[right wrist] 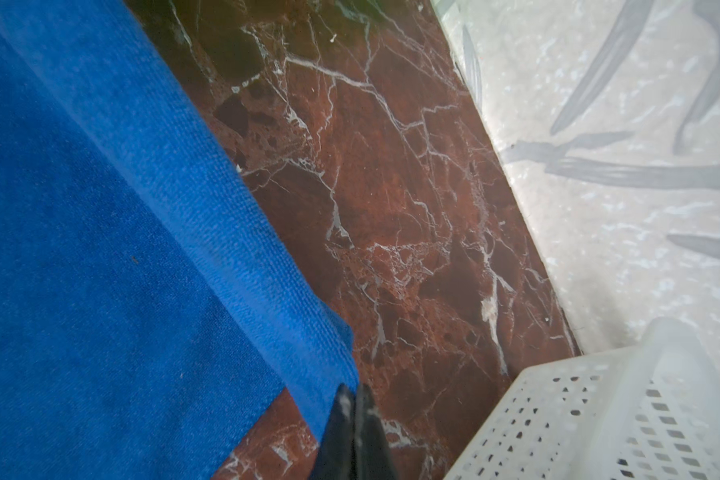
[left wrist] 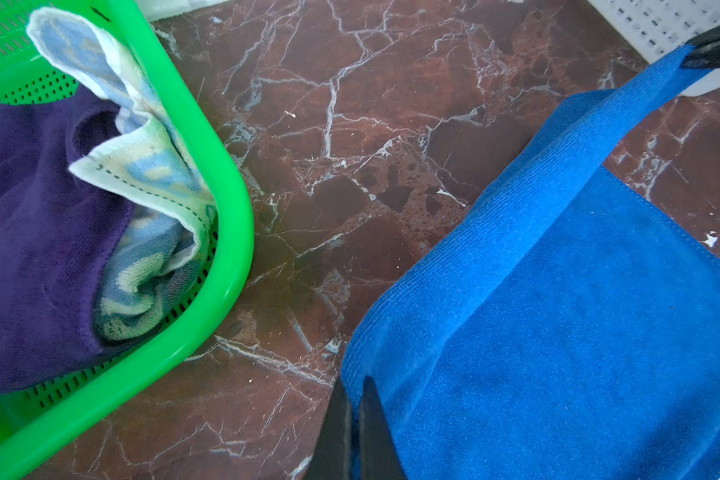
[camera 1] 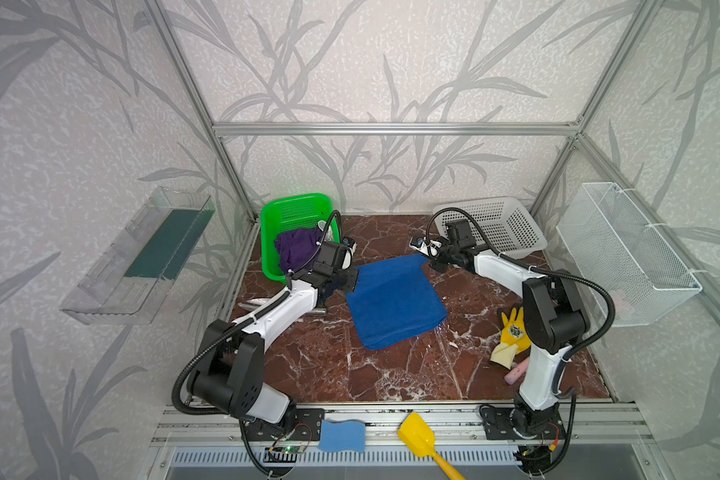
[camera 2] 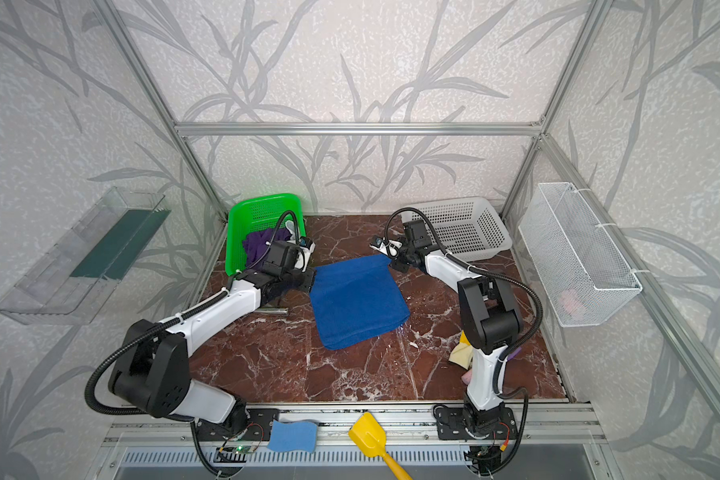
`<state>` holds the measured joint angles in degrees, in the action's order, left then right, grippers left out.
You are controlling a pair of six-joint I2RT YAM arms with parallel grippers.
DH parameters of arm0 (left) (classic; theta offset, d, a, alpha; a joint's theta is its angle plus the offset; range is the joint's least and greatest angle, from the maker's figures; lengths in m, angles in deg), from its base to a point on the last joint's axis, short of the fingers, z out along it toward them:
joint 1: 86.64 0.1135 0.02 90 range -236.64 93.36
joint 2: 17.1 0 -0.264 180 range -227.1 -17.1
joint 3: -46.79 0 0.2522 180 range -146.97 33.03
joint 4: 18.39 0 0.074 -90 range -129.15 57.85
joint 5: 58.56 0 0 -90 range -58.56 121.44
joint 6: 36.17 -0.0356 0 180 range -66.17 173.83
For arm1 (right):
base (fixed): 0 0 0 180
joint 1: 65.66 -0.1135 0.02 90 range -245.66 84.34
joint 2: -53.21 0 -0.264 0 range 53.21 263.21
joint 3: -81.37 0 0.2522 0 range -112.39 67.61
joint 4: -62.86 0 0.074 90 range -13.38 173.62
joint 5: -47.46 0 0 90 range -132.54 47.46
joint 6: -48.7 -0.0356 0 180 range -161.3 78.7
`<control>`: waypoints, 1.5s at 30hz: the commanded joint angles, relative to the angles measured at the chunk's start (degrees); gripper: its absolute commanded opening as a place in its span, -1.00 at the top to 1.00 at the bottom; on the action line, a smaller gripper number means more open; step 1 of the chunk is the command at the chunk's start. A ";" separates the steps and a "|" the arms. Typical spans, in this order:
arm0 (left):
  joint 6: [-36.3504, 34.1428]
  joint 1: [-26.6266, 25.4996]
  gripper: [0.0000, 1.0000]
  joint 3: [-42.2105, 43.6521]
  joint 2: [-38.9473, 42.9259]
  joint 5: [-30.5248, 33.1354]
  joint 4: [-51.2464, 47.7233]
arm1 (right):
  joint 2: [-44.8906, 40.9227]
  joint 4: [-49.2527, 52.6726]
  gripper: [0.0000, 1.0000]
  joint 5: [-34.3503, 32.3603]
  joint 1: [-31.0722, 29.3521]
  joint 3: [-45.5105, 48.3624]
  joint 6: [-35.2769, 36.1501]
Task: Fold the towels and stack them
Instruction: 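Pull the grasped far edge toward the robot with both grippers, folding the towel again, then lay the folded edge down and open both grippers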
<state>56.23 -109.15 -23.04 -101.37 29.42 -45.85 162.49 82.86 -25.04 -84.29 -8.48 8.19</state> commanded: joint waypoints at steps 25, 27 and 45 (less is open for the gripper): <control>6.98 -10.45 1.00 8.60 9.60 1.86 -9.64 | -17.04 12.54 1.00 -0.88 0.26 16.28 0.27; 7.85 -10.98 1.00 9.02 10.05 1.80 -10.03 | -17.72 13.83 1.00 -0.14 0.26 16.89 -0.08; 12.78 -15.80 1.00 13.07 12.69 1.21 -10.09 | -23.46 17.75 1.00 1.18 -0.50 22.87 -5.31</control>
<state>67.26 -124.49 -11.13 -90.03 30.30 -54.81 140.04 98.62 -24.06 -84.47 13.42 4.52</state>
